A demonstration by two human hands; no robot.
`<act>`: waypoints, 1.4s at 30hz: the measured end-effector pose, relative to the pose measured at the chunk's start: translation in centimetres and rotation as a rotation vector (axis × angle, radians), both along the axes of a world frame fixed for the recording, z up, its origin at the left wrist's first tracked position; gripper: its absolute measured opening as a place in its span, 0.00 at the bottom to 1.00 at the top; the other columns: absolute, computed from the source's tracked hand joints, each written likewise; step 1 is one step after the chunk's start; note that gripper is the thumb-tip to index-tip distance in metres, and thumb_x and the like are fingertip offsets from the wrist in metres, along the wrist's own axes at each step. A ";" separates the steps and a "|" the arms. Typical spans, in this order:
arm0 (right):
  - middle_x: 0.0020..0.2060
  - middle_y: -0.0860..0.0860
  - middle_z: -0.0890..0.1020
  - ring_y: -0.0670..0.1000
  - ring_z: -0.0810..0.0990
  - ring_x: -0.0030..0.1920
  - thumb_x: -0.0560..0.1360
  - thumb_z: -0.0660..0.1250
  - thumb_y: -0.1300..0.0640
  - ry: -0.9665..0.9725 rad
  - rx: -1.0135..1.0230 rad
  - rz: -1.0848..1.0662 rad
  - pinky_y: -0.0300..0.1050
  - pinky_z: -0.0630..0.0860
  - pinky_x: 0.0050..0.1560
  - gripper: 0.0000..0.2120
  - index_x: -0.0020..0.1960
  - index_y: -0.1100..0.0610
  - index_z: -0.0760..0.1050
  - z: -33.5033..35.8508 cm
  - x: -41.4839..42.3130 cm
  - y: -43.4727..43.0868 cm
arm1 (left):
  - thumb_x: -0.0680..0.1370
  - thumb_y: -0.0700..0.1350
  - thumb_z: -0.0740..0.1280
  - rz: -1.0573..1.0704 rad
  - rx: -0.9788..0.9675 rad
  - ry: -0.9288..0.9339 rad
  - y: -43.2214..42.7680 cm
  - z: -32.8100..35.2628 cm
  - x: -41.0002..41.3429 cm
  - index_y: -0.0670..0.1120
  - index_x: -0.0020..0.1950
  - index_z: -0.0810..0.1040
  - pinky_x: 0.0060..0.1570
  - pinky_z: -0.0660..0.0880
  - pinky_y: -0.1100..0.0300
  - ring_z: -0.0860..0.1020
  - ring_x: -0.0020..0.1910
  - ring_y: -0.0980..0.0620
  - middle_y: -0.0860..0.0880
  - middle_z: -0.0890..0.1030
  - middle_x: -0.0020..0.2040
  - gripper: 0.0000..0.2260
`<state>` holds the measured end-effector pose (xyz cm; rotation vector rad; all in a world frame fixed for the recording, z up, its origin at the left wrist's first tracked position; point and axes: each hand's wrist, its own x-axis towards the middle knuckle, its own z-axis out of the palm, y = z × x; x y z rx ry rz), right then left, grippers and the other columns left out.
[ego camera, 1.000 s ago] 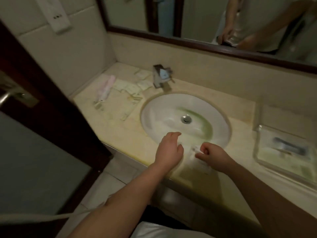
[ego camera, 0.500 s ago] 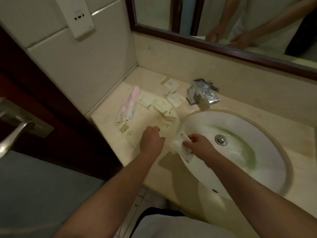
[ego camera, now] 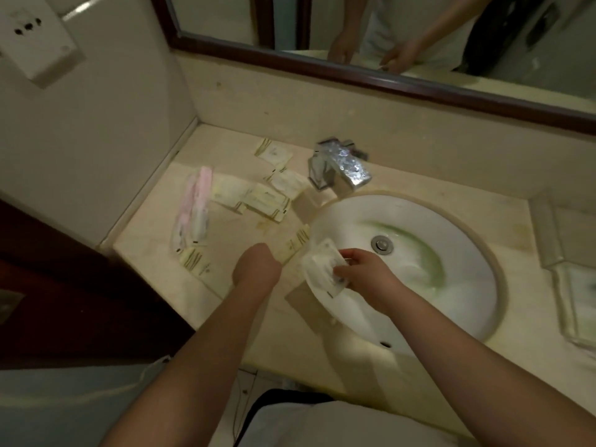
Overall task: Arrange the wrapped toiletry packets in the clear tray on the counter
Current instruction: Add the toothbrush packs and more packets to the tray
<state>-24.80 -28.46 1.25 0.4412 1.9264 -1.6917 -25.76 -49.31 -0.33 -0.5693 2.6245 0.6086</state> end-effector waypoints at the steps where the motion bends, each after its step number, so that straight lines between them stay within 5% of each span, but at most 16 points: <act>1: 0.44 0.58 0.83 0.55 0.82 0.44 0.72 0.68 0.70 0.001 -0.048 -0.018 0.50 0.81 0.52 0.15 0.58 0.63 0.78 0.1 0.4 0.6 | 0.75 0.45 0.65 -0.005 0.026 0.022 0.0 0.4 0.1 0.41 0.57 0.77 0.49 0.75 0.53 0.78 0.54 0.42 0.42 0.79 0.56 0.13; 11: 0.46 0.58 0.84 0.54 0.83 0.46 0.76 0.69 0.63 0.095 -0.219 -0.278 0.42 0.80 0.42 0.09 0.54 0.64 0.80 2.2 8.2 12.7 | 0.73 0.45 0.69 -0.174 0.291 0.185 11.0 6.5 3.8 0.42 0.44 0.79 0.37 0.76 0.54 0.81 0.37 0.46 0.44 0.81 0.38 0.06; 19: 0.31 0.51 0.78 0.48 0.75 0.28 0.75 0.69 0.57 0.169 0.001 -0.663 0.40 0.72 0.27 0.04 0.47 0.57 0.81 3.0 19.8 30.7 | 0.72 0.46 0.71 -0.496 0.513 0.127 31.3 7.4 9.9 0.49 0.43 0.80 0.24 0.68 0.65 0.78 0.27 0.58 0.48 0.82 0.33 0.03; 24: 0.37 0.53 0.79 0.47 0.71 0.29 0.77 0.65 0.52 0.128 0.097 -0.837 0.39 0.66 0.23 0.10 0.55 0.53 0.79 2.2 23.7 39.2 | 0.72 0.44 0.72 -0.545 0.583 0.103 39.3 8.1 11.1 0.47 0.41 0.80 0.36 0.72 0.59 0.80 0.32 0.50 0.47 0.82 0.31 0.03; 31: 0.52 0.54 0.77 0.55 0.78 0.43 0.74 0.62 0.67 0.082 0.059 -0.966 0.43 0.74 0.35 0.20 0.63 0.54 0.69 1.5 21.5 47.9 | 0.75 0.41 0.67 -0.611 0.582 0.049 46.4 6.8 6.8 0.46 0.42 0.81 0.32 0.70 0.62 0.77 0.28 0.57 0.48 0.81 0.32 0.04; 36: 0.33 0.54 0.77 0.48 0.73 0.28 0.71 0.67 0.64 0.080 0.258 -1.004 0.44 0.72 0.32 0.03 0.44 0.60 0.78 1.4 17.3 53.6 | 0.73 0.39 0.66 -0.644 0.603 0.031 50.1 5.2 3.4 0.46 0.40 0.81 0.31 0.70 0.63 0.76 0.24 0.63 0.50 0.81 0.30 0.05; 42: 0.29 0.56 0.80 0.49 0.76 0.25 0.75 0.69 0.62 -0.044 0.109 -1.047 0.43 0.76 0.31 0.06 0.40 0.63 0.77 -0.5 11.8 56.7 | 0.74 0.40 0.67 -0.637 0.571 -0.039 52.3 3.9 1.9 0.46 0.43 0.82 0.27 0.71 0.67 0.77 0.25 0.62 0.50 0.81 0.31 0.04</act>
